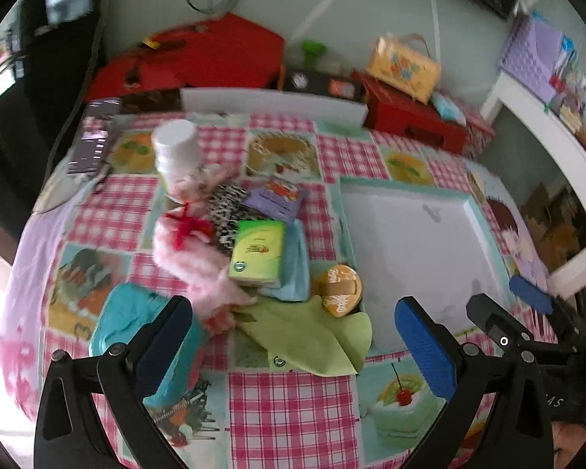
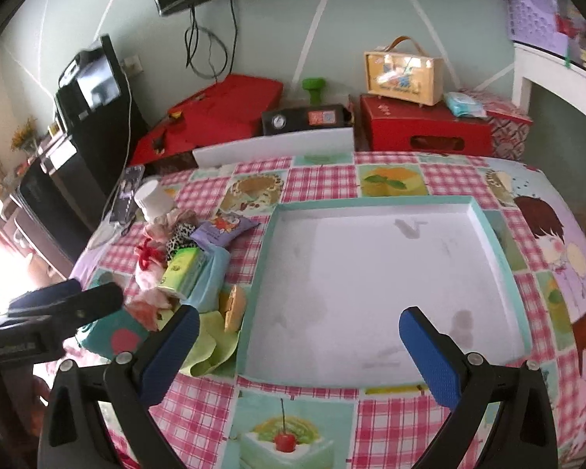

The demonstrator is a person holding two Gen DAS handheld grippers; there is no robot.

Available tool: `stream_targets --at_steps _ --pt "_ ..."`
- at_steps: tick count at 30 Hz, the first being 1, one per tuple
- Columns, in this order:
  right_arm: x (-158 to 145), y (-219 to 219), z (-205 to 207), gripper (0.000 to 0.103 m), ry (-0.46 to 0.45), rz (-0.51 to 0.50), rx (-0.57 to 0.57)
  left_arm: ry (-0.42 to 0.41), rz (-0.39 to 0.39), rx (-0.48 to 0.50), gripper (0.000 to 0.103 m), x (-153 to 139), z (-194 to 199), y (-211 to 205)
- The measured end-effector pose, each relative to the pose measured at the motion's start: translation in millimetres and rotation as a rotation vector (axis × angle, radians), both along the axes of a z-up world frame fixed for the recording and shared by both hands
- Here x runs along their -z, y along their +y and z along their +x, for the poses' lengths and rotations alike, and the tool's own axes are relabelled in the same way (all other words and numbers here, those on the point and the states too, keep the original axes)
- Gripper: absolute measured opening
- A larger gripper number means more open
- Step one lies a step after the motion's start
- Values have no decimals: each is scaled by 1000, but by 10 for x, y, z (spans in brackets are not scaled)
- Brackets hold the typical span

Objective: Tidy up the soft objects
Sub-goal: 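Move the left tool to the green tissue pack while the right tool reaches the orange round item, then close the left tool on the tissue pack while the right tool closes on the orange item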

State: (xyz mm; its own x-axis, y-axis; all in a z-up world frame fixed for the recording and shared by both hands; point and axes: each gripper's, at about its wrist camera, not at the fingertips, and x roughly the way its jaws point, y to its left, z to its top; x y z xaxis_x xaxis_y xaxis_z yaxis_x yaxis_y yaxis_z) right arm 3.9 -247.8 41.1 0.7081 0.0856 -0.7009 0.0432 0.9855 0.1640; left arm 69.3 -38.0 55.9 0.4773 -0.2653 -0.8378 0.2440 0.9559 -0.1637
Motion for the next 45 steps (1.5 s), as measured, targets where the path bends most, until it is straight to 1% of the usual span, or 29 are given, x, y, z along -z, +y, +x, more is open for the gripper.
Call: stream_targets --at_steps 3,5,8,11,13,14,15,16,18,20,22,24,27,29,30,32,34,35,37,39,41,43,45 --pt "-1 47 151 103 17 -35 -5 25 14 -5 103 -22 150 -63" --pt "38 73 238 103 51 -37 -22 51 46 -21 103 7 262 -120" --pt "78 129 342 103 59 -28 -50 83 84 -52 103 109 409 -177" --pt "157 222 435 103 76 -38 -106 126 83 -82 103 240 556 -194" --pt "226 273 478 103 94 -41 -138 138 91 -101 102 310 632 -189" --pt "263 299 503 103 101 -43 -151 143 93 -122 99 352 667 -167" --pt "289 321 520 103 105 -44 -160 151 89 -144 94 398 699 -137" --pt "323 354 553 101 113 -47 -179 169 72 -163 91 457 736 -99" --pt "355 413 600 97 121 -53 -208 200 41 -177 81 545 786 -68" --pt "393 457 661 91 132 -55 -230 204 40 -183 80 600 807 -69" --pt "429 484 713 89 136 -43 -245 207 49 -188 79 674 821 -84" --pt "472 497 751 87 143 -30 -252 209 52 -188 70 725 827 -102" --pt "544 520 751 81 144 -2 -276 209 58 -188 69 787 847 -118" --pt "595 531 745 74 150 9 -283 202 55 -194 68 805 851 -108" --pt "620 540 750 72 154 16 -288 200 53 -197 67 816 856 -93" --pt "651 559 763 62 161 27 -302 200 47 -201 61 842 846 -68" --pt "673 578 768 56 165 33 -312 198 36 -202 58 858 840 -39" --pt "684 585 770 52 169 37 -315 192 39 -201 55 859 837 -34" --pt "715 594 776 46 176 40 -314 186 33 -200 55 849 825 -24" --pt "729 602 780 45 179 51 -318 182 32 -196 54 846 815 -29" --pt "735 618 775 40 180 51 -324 180 35 -192 54 852 815 -44" --pt "744 654 773 38 184 52 -336 180 31 -188 53 855 814 -51" --pt "745 685 763 38 182 37 -338 179 29 -185 52 852 804 -50"
